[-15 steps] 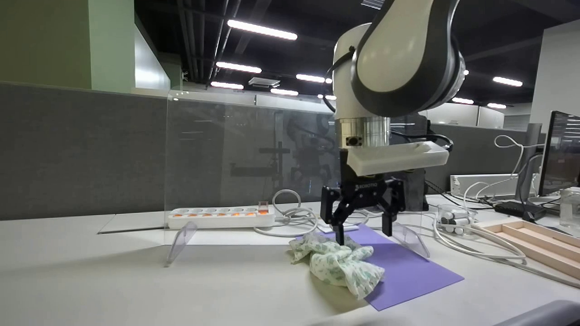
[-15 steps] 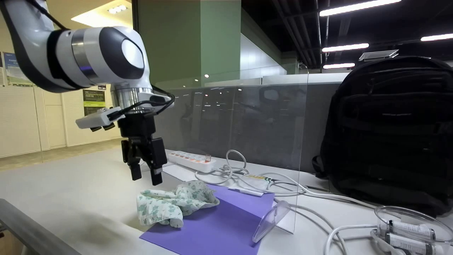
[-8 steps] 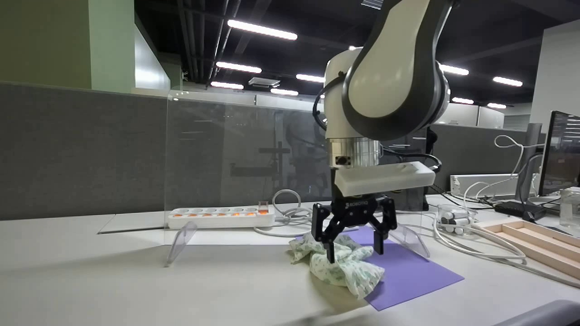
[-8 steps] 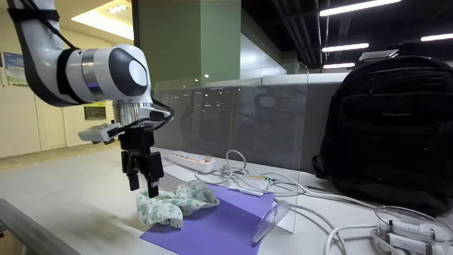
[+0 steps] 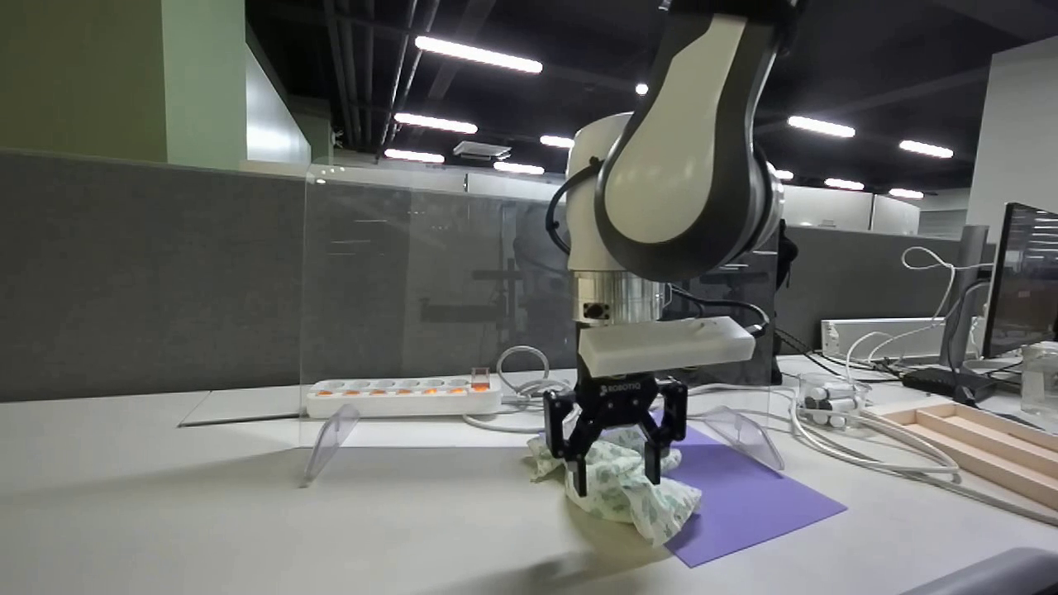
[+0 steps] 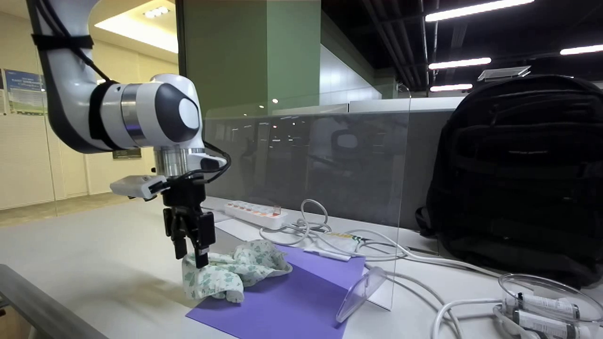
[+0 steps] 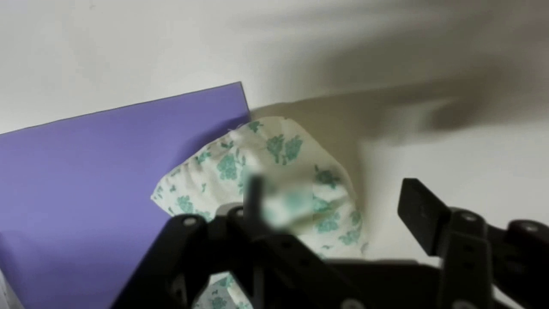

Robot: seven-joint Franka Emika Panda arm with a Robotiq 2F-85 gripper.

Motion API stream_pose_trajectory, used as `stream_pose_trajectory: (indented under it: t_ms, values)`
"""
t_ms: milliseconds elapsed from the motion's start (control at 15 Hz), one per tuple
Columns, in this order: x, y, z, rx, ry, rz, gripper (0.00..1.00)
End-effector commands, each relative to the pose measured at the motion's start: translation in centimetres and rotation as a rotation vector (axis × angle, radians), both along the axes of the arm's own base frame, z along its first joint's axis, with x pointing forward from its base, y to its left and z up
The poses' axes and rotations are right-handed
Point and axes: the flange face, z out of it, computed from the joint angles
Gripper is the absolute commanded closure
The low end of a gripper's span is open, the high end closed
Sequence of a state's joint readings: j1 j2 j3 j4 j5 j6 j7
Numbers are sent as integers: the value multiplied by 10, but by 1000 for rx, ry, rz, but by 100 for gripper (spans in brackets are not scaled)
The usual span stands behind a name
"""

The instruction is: Hang the white cloth in the glass panel

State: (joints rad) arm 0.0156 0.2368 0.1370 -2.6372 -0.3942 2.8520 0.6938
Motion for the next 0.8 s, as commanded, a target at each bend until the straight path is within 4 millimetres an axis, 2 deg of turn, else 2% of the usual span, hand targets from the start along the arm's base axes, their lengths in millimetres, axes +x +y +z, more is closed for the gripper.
stream_pose_trajectory:
  t_ms: [0,467,733]
  values:
    - [8,3,-2,8,-16,-34,49]
    - [10,2,4,19,-37,-43,97]
    - [14,4,14,32,-57,-54,100]
